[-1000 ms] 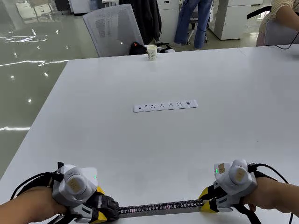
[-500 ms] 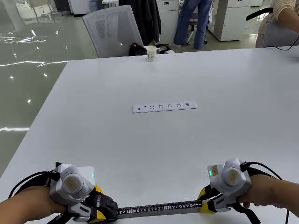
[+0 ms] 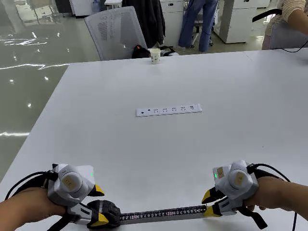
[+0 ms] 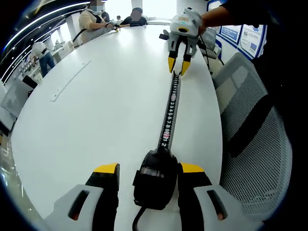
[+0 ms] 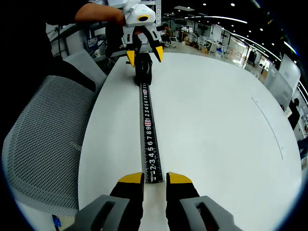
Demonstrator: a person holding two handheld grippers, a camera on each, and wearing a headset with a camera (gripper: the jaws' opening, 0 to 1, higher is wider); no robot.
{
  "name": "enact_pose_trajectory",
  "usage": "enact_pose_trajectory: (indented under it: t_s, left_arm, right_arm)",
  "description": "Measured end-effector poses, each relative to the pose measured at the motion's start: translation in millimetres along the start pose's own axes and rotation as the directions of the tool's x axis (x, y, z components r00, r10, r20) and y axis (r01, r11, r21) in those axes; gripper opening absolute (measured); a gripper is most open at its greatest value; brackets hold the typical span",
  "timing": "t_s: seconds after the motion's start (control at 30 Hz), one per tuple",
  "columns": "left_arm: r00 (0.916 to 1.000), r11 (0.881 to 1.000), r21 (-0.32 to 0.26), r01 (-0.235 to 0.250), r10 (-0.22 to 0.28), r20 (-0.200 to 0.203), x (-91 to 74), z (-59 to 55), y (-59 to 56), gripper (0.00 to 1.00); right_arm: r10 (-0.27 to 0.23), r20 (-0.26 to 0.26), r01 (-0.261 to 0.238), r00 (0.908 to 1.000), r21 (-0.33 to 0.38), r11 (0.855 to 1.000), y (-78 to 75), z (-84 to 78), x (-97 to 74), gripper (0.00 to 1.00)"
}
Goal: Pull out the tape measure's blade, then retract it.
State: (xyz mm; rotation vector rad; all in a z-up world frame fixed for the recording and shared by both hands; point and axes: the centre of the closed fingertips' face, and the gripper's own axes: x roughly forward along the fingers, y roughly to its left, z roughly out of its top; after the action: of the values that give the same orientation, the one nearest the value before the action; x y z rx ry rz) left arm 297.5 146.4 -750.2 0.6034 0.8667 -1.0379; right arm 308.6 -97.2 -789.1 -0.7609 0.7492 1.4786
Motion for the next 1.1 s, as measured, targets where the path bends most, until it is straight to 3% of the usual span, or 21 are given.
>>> enact_pose_trajectory:
  t_s: [0.13, 0.2, 0.3, 0.33, 0.43, 0.53, 0.7, 0.73, 0.8, 0.83, 0.93, 1.1]
  left_arm:
    - [0.9995, 0.999, -0.049, 0.003, -0.002, 0.032, -1.8, 4.8, -2.7, 0.5]
    - [0.9979, 0.995, -0.094, 0.044, -0.039, 0.052, -0.8, 6.4, -12.0, 0.56]
    - [0.9982, 0.99, -0.138, 0.025, -0.017, 0.057, 0.7, 1.6, -10.4, 0.62]
    - [0.9962, 0.98, -0.195, 0.027, -0.01, 0.086, 0.7, 3.5, -10.5, 0.64]
    - [0.9922, 0.956, -0.29, 0.03, 0.007, 0.125, -1.1, 3.1, -10.5, 0.74]
    - [0.9887, 0.951, -0.31, 0.007, 0.04, 0.144, -3.6, -1.1, -8.5, 0.78]
    - [0.9859, 0.936, -0.349, -0.036, 0.09, 0.141, -7.0, -13.1, -8.1, 0.82]
    - [0.9842, 0.932, -0.361, -0.039, 0.098, 0.147, -8.1, -13.6, -7.4, 0.84]
    - [0.9782, 0.91, -0.412, -0.044, 0.123, 0.167, -10.1, -14.0, -5.7, 0.87]
    - [0.9767, 0.906, -0.419, -0.05, 0.132, 0.169, -11.6, -15.8, -5.7, 0.87]
    - [0.9722, 0.896, -0.442, -0.047, 0.142, 0.186, -12.9, -18.0, -8.8, 0.9]
    - [0.9716, 0.887, -0.458, -0.057, 0.155, 0.179, -11.9, -29.1, -13.6, 0.93]
  right_arm:
    - [-0.031, 0.021, 0.03, 0.9993, 0.024, 0.999, -2.2, 2.3, -4.1, 0.17]
    - [-0.049, 0.04, 0.046, 0.998, 0.056, 0.997, -3.0, 3.5, -6.5, 0.19]
    - [-0.087, 0.058, 0.08, 0.9945, 0.114, 0.99, -4.9, 2.5, -10.5, 0.23]
    - [-0.104, 0.066, 0.094, 0.9924, 0.134, 0.986, -5.5, 1.6, -12.1, 0.25]
    - [-0.126, 0.09, 0.105, 0.9879, 0.213, 0.971, -1.3, -0.2, -16.2, 0.27]
    - [-0.138, 0.105, 0.108, 0.9848, 0.257, 0.96, 3.4, -3.6, -19.3, 0.3]
    - [-0.189, 0.126, 0.139, 0.9738, 0.33, 0.934, 5.7, -9.7, -26.6, 0.34]
    - [-0.198, 0.131, 0.144, 0.9714, 0.339, 0.93, 6.2, -9.7, -28.2, 0.35]
    - [-0.228, 0.138, 0.161, 0.9638, 0.381, 0.911, 4.7, -12.2, -32.7, 0.37]
    - [-0.242, 0.132, 0.173, 0.9614, 0.393, 0.903, 3.9, -15.1, -34.5, 0.38]
    - [-0.277, 0.107, 0.218, 0.9548, 0.382, 0.898, 3.2, -21.3, -39.1, 0.42]
    - [-0.319, 0.111, 0.249, 0.9413, 0.411, 0.877, 6.5, -25.2, -46.6, 0.48]
